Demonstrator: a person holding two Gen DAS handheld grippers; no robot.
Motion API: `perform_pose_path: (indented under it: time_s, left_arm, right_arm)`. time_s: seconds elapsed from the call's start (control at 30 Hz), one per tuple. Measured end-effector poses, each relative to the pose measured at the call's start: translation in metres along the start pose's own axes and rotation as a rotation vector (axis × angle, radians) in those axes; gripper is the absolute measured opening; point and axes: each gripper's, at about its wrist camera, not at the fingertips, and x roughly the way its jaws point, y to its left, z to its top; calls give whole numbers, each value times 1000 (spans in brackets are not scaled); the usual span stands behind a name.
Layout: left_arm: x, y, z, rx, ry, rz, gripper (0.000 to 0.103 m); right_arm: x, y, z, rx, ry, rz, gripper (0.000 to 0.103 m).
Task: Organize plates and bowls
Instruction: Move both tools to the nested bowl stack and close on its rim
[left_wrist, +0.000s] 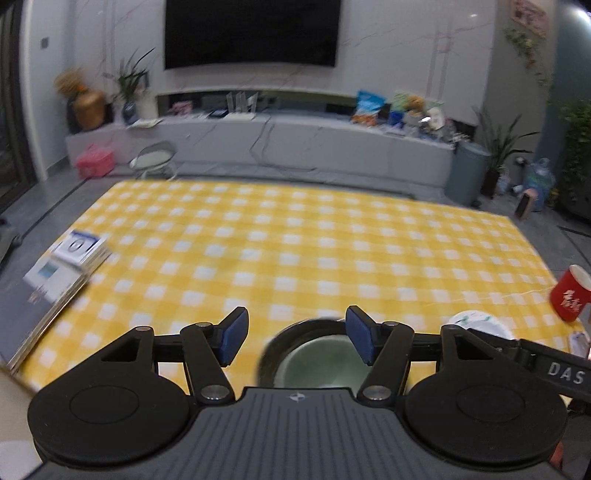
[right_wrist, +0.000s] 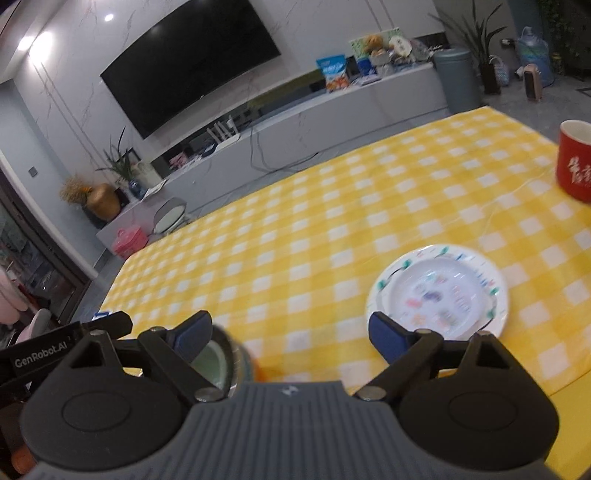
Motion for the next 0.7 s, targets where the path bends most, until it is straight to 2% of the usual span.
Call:
perform_pose_path:
  time_s: [0.1,0.27,0.5,0.7]
  left_arm:
    - [2,20,-4,-48,33,21,71]
    - [3,42,-12,-98,85,9,73]
    - [17,55,-21,-169,145,-68,75]
    - [33,64,-29,-224,197,-101,75]
  right_arm:
    - [7,13,-6,-12,27,-1,90]
    - [20,26,-13,-15,82,14,90]
    - [41,38,-20,-33,155,3,87]
    - [58,35,-22,7,196,-16,81]
